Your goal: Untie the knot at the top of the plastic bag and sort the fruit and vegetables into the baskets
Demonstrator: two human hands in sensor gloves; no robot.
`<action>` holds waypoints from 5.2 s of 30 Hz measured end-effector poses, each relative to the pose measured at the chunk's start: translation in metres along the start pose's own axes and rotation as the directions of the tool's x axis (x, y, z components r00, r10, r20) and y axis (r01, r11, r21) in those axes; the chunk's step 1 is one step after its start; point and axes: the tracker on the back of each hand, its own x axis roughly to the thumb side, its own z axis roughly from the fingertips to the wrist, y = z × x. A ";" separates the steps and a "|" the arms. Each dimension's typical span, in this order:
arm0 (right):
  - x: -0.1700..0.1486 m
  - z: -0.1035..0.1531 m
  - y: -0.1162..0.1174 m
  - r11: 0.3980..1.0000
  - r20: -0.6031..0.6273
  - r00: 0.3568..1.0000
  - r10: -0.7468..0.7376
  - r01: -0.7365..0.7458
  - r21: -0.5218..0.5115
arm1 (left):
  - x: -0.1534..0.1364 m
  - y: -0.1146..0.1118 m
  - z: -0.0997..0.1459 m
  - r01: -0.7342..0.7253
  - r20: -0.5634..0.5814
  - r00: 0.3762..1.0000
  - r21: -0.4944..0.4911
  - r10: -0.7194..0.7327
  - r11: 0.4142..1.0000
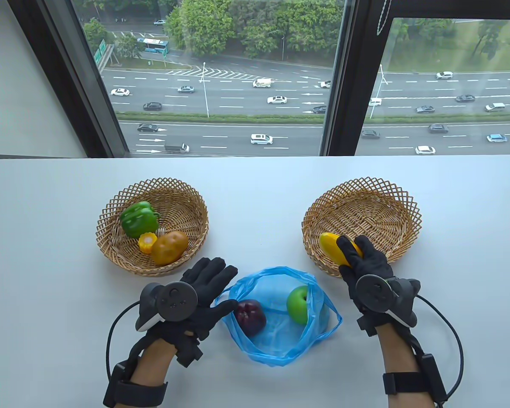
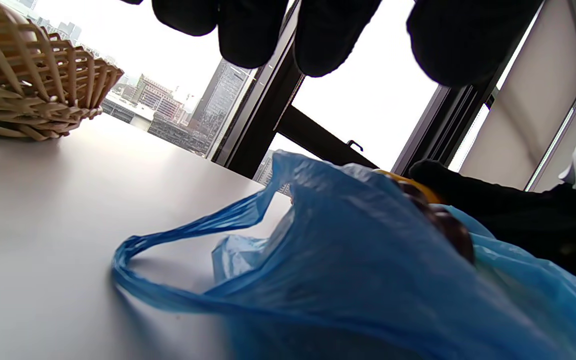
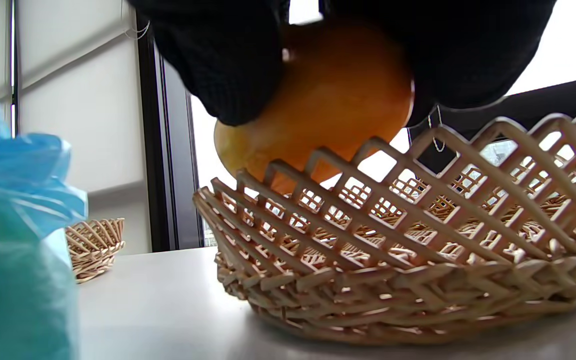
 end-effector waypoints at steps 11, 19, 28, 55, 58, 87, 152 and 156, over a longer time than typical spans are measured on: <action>0.002 -0.003 0.009 0.998 0.013 0.999 0.032 -0.033 0.062 | 0.001 -0.002 0.000 0.030 0.002 1.000 -0.009 -0.030 1.000; 0.004 -0.003 0.013 0.991 0.028 0.999 0.038 -0.041 0.124 | -0.001 0.003 0.001 0.060 -0.009 0.998 0.004 -0.060 0.998; 0.004 -0.002 0.013 0.987 0.019 1.000 0.001 -0.004 0.162 | -0.004 0.004 0.001 0.040 -0.014 0.999 0.009 -0.040 0.999; 0.185 0.046 0.009 0.967 0.554 0.830 -0.056 -0.094 0.238 | -0.008 0.009 0.001 0.076 -0.103 0.992 -0.034 -0.079 0.997; 0.191 0.046 0.018 0.951 0.569 0.821 -0.051 -0.135 0.280 | -0.008 0.009 0.001 0.067 -0.099 0.993 -0.025 -0.070 0.997; 0.185 0.046 0.025 0.856 0.571 0.810 0.134 -0.385 0.345 | -0.009 0.008 0.001 0.056 -0.096 0.994 -0.030 -0.059 0.998; -0.052 0.010 -0.017 0.987 -0.248 0.968 0.032 -0.070 -0.143 | -0.005 0.006 0.002 0.055 -0.041 0.998 -0.006 -0.055 0.998; -0.052 0.010 -0.015 0.989 -0.249 0.968 0.028 -0.063 -0.133 | -0.004 0.005 0.002 0.057 -0.041 0.998 -0.013 -0.057 0.998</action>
